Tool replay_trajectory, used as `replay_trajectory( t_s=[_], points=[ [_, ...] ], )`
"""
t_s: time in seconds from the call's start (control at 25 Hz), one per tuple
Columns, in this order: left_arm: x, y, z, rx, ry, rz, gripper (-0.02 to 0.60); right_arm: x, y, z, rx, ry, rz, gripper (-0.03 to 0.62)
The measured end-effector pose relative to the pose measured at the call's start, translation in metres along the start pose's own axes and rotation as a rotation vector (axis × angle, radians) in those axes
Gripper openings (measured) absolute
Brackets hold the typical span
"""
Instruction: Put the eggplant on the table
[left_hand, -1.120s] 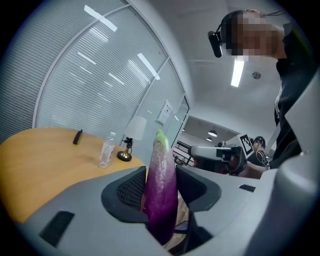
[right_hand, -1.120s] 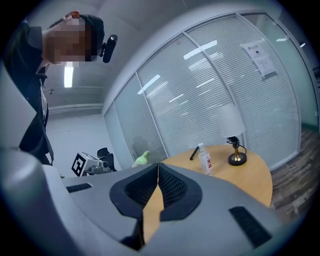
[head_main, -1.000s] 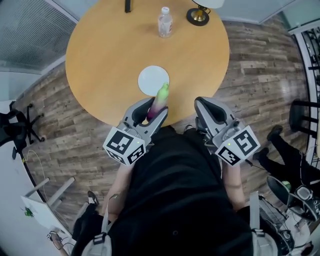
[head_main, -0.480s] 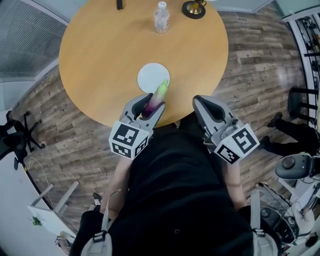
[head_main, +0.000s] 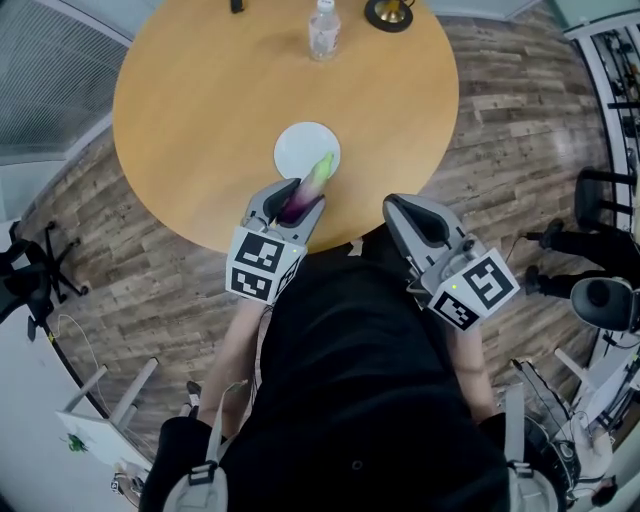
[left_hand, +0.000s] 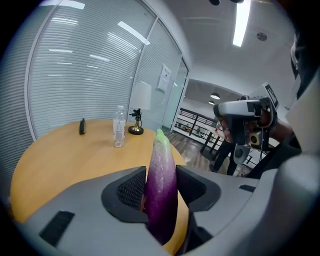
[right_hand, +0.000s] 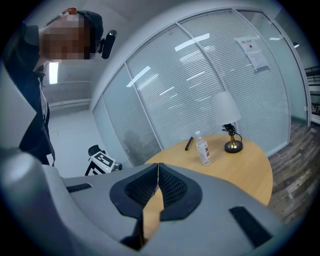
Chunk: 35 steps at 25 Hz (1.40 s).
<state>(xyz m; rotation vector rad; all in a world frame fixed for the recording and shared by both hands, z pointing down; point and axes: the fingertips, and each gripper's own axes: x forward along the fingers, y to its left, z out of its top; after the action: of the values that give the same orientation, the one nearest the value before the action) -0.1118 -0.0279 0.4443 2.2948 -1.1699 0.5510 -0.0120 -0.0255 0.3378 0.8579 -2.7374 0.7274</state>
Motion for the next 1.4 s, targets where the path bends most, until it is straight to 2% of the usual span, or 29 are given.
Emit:
replay_trajectory(
  t_s=[0.36, 0.6, 1.0, 1.16, 1.4],
  points=[
    [0.023, 0.021, -0.016, 0.046, 0.100, 0.026, 0.199, 0.003, 0.012, -0.020, 0.015, 0.075, 0.018, 0.017],
    [0.043, 0.032, -0.026, 0.100, 0.167, 0.046, 0.199, -0.002, 0.002, -0.033, 0.035, 0.128, -0.032, 0.017],
    [0.081, 0.055, -0.048, 0.098, 0.240, 0.039, 0.199, -0.011, -0.019, -0.036, 0.080, 0.149, -0.104, 0.017],
    [0.093, 0.060, -0.057, 0.099, 0.254, 0.041, 0.199, -0.012, -0.022, -0.036, 0.097, 0.134, -0.107, 0.017],
    [0.106, 0.069, -0.071, 0.134, 0.318, 0.052, 0.199, -0.001, -0.019, -0.031, 0.094, 0.122, -0.089, 0.017]
  ],
)
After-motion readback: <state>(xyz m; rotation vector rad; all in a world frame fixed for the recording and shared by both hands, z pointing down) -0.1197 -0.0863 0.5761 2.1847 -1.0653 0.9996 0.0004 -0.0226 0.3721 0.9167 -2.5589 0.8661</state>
